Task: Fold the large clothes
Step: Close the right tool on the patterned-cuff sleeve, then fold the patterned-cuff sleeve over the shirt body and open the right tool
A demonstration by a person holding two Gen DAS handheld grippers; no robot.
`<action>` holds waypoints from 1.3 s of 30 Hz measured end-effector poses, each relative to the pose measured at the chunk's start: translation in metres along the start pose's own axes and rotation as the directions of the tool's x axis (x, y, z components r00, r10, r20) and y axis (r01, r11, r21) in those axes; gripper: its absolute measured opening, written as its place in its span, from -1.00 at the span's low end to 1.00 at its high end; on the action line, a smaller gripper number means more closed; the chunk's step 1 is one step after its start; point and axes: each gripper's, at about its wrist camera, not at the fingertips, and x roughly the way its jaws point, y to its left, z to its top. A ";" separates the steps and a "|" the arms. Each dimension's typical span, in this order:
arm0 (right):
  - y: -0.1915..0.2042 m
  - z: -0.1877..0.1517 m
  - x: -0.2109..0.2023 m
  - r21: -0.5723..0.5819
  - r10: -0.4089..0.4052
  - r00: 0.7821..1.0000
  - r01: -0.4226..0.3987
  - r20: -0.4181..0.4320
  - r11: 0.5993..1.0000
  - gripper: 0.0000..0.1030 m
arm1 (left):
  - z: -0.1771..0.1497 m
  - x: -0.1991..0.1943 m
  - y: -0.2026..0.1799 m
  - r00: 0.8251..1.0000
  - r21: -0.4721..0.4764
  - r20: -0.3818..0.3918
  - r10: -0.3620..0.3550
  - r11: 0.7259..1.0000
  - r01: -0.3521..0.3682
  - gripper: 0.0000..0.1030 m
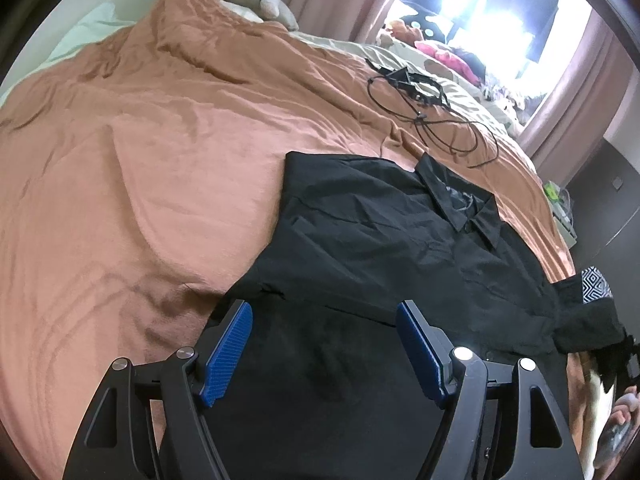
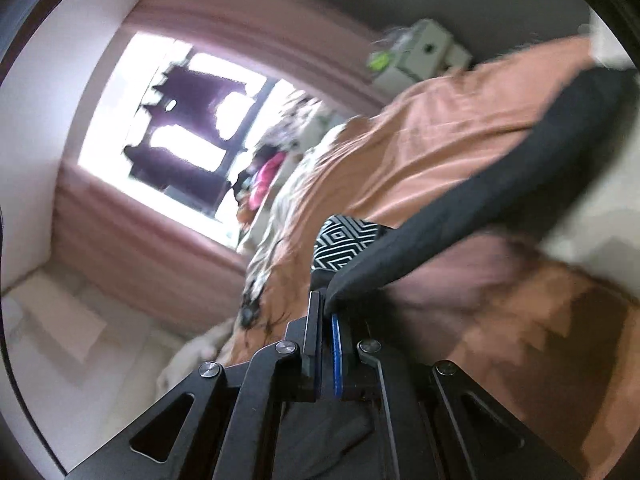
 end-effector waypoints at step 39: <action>-0.072 -0.066 -0.004 0.277 -0.316 0.914 0.382 -0.254 0.882 0.34 | -0.001 -0.010 -0.010 0.999 0.009 0.007 -0.047 0.999 0.047 0.47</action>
